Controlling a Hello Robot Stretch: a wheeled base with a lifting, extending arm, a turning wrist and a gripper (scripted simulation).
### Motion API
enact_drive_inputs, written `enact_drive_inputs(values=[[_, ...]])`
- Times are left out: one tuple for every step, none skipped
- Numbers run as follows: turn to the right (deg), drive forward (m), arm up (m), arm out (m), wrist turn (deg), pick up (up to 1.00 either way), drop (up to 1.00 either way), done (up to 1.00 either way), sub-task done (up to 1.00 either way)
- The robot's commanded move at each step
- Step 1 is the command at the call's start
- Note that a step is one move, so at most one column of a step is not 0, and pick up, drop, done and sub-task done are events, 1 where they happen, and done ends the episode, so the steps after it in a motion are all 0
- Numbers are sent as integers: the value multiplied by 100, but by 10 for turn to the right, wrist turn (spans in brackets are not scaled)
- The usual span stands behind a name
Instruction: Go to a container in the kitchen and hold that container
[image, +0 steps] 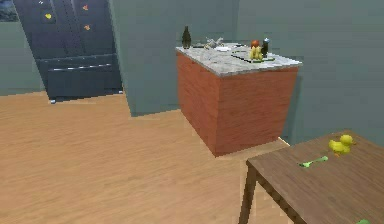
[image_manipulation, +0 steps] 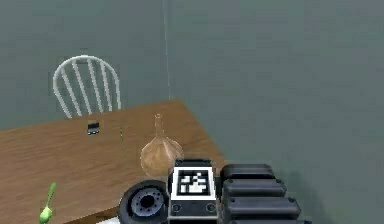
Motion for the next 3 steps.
enact_drive_inputs(values=[[0,0,0,28,0,0,0,0,0],[0,0,0,0,450,0,0,0,0],[0,0,0,0,450,0,0,0,0]])
